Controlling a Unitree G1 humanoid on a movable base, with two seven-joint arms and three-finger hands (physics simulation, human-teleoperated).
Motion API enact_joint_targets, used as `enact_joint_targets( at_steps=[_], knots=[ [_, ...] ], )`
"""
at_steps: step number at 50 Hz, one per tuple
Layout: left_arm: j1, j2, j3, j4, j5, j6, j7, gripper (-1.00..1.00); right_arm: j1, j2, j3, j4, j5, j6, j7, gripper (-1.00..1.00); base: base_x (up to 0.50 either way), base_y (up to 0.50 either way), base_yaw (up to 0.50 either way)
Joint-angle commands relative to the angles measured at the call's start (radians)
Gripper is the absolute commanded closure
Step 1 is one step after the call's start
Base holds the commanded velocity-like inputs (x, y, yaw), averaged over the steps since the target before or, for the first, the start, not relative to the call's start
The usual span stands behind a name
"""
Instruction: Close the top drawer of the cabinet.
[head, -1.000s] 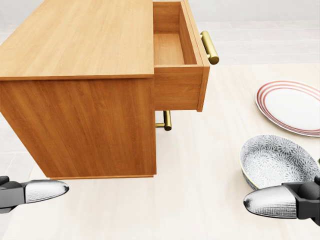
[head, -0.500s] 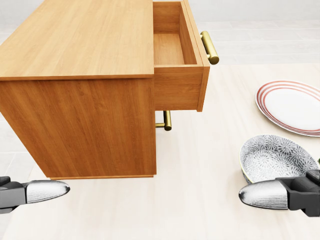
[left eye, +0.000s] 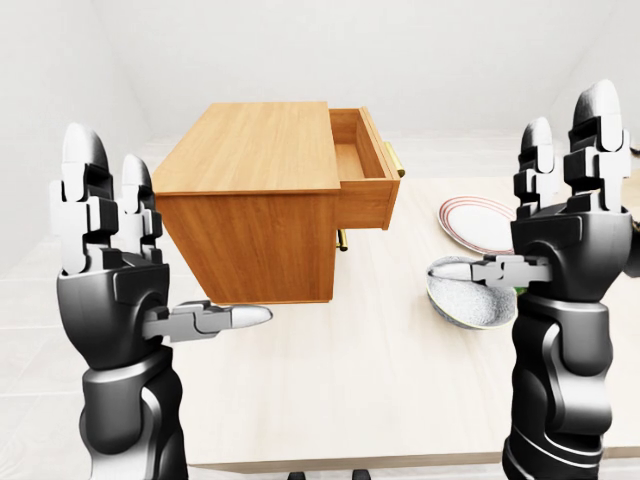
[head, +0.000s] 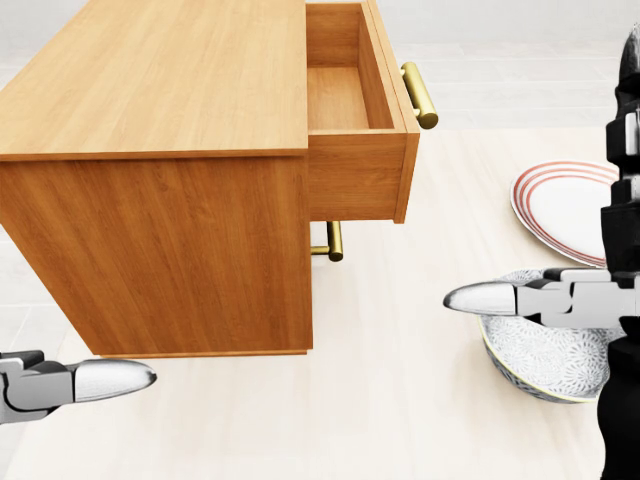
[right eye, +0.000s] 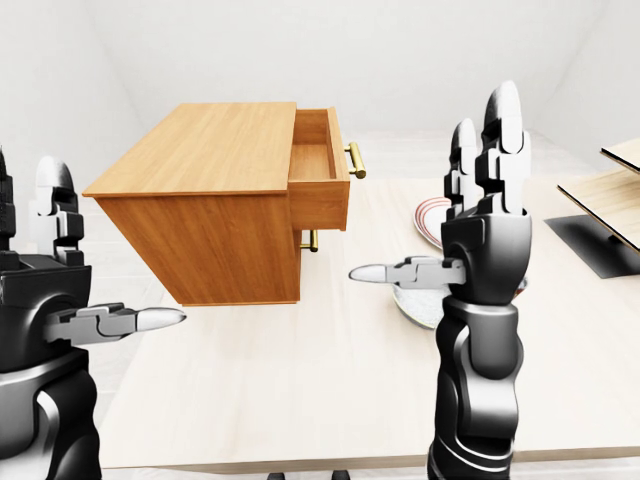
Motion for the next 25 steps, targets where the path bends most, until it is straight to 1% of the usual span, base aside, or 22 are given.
enact_joint_targets(
  at_steps=[1, 8, 15, 25],
  knots=[
    [0.006, -0.002, -0.008, 0.024, 0.003, 0.000, -0.003, -1.00, -0.060, -0.007, 0.055, 0.137, -0.029, 0.000, -0.029, -1.00, 0.00, 0.00, 0.00],
    [0.000, 0.000, -0.006, 0.007, 0.004, 0.000, -0.001, -1.00, -0.095, -0.001, 0.076, 0.187, -0.037, 0.000, -0.036, -1.00, 0.00, 0.00, 0.00],
    [0.005, -0.001, -0.010, 0.015, 0.007, 0.000, -0.003, -1.00, -0.137, 0.002, 0.089, 0.287, -0.043, 0.000, -0.043, -1.00, 0.00, 0.00, 0.00],
    [-0.001, 0.000, -0.013, -0.003, 0.010, 0.000, -0.002, -1.00, -0.189, -0.006, 0.104, 0.315, -0.042, 0.000, -0.060, -1.00, 0.00, 0.00, 0.00]
  ],
)
